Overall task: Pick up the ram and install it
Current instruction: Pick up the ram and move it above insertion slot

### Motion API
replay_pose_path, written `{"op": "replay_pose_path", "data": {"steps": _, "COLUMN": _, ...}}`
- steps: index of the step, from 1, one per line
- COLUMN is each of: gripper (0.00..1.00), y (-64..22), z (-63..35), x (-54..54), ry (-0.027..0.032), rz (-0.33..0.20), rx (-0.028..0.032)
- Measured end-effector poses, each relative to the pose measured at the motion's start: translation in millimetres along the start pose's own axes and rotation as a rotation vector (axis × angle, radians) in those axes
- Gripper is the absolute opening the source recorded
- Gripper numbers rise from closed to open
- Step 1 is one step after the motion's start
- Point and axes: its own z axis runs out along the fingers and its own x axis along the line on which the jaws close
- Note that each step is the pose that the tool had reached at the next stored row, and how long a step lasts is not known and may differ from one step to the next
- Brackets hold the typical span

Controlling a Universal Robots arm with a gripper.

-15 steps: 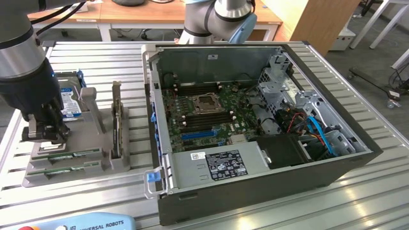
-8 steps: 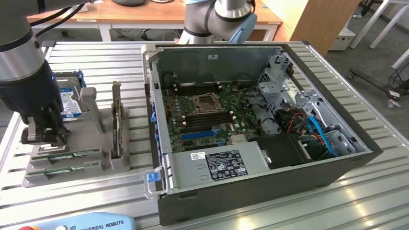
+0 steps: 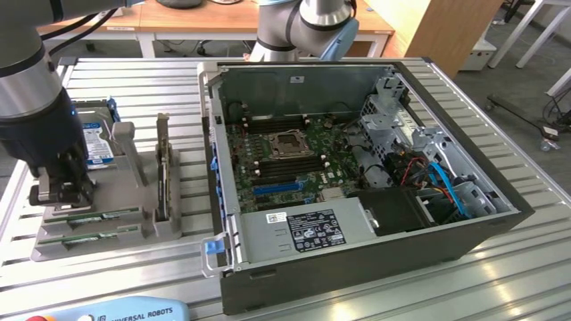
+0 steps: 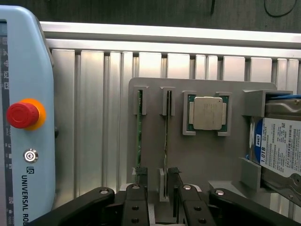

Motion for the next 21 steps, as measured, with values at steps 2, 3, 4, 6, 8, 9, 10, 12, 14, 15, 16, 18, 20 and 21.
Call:
{"op": "replay_pose_path", "data": {"steps": 2, "gripper": 0.31, "y": 0.0, "z": 0.1, "x": 1.8, "ry": 0.0, "rz": 0.0, "rx": 0.0001}}
{"op": "replay_pose_path", "data": {"steps": 3, "gripper": 0.31, "y": 0.0, "z": 0.1, "x": 2.9, "ry": 0.0, "rz": 0.0, "rx": 0.0001}}
{"op": "replay_pose_path", "data": {"steps": 4, "gripper": 0.31, "y": 0.0, "z": 0.1, "x": 4.0, "ry": 0.0, "rz": 0.0, "rx": 0.0}}
{"op": "replay_pose_path", "data": {"steps": 6, "gripper": 0.31, "y": 0.0, "z": 0.2, "x": 5.4, "ry": 0.0, "rz": 0.0, "rx": 0.0001}}
{"op": "replay_pose_path", "data": {"steps": 8, "gripper": 0.31, "y": 0.0, "z": 0.2, "x": 5.4, "ry": -0.0001, "rz": 0.0, "rx": 0.0001}}
{"op": "replay_pose_path", "data": {"steps": 9, "gripper": 0.31, "y": 0.0, "z": 0.2, "x": 5.4, "ry": -0.0001, "rz": 0.0, "rx": 0.0001}}
{"op": "replay_pose_path", "data": {"steps": 10, "gripper": 0.31, "y": 0.0, "z": 0.3, "x": 5.5, "ry": 0.0, "rz": 0.0, "rx": 0.0001}}
{"op": "replay_pose_path", "data": {"steps": 12, "gripper": 0.31, "y": 0.0, "z": 1.8, "x": 5.8, "ry": -0.0001, "rz": 0.0, "rx": 0.0001}}
{"op": "replay_pose_path", "data": {"steps": 14, "gripper": 0.31, "y": -0.1, "z": 4.4, "x": 6.1, "ry": 0.0001, "rz": 0.0, "rx": 0.0}}
{"op": "replay_pose_path", "data": {"steps": 15, "gripper": 0.31, "y": -0.1, "z": 5.8, "x": 6.2, "ry": 0.0, "rz": 0.0, "rx": 0.0001}}
{"op": "replay_pose_path", "data": {"steps": 16, "gripper": 0.31, "y": -0.1, "z": 7.0, "x": 6.3, "ry": 0.0, "rz": 0.0, "rx": 0.0}}
{"op": "replay_pose_path", "data": {"steps": 18, "gripper": 0.31, "y": -0.2, "z": 9.0, "x": 6.5, "ry": 0.0, "rz": 0.0, "rx": 0.0}}
{"op": "replay_pose_path", "data": {"steps": 20, "gripper": 0.31, "y": -0.2, "z": 10.8, "x": 6.8, "ry": 0.0, "rz": 0.0, "rx": 0.0001}}
{"op": "replay_pose_path", "data": {"steps": 21, "gripper": 0.31, "y": -0.2, "z": 11.8, "x": 6.9, "ry": -0.0001, "rz": 0.0, "rx": 0.0001}}
